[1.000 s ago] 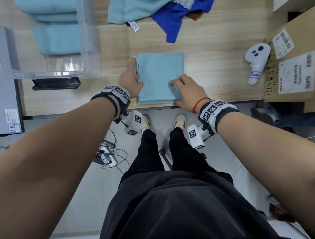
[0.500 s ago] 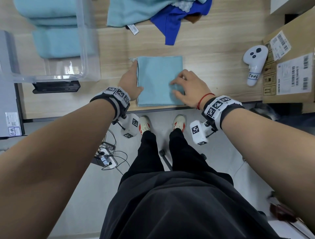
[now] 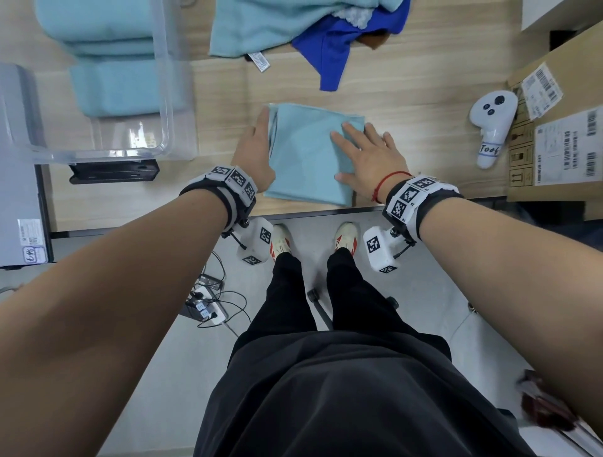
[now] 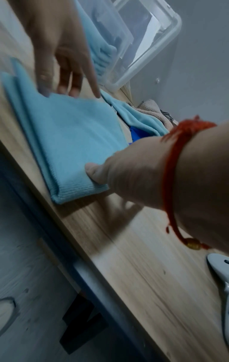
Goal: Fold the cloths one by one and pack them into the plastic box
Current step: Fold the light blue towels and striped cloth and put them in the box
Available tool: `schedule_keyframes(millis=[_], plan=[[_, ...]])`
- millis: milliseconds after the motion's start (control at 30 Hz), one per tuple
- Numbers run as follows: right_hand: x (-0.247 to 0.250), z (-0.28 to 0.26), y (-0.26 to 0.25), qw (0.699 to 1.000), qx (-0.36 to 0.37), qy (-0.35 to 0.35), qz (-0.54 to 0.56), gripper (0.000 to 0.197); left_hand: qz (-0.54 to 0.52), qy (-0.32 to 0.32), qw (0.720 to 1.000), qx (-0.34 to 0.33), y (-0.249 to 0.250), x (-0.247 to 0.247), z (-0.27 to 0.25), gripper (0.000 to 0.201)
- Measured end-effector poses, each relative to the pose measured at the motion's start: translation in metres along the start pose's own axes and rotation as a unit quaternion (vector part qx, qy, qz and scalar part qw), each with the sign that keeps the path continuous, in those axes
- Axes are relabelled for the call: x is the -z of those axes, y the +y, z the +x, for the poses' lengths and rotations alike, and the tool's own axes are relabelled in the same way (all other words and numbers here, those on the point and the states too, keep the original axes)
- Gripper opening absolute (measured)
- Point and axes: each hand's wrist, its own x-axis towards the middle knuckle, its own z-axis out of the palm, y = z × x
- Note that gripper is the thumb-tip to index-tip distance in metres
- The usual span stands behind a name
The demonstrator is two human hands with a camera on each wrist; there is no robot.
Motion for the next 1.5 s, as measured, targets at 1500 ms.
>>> schedule_keyframes(millis=[1500], plan=[[0.008,-0.045,0.001,0.983,-0.019,0.042,0.18,0.033,0.099,-0.046,0.976,-0.186,0.01,-0.017,-0.03,0.04]])
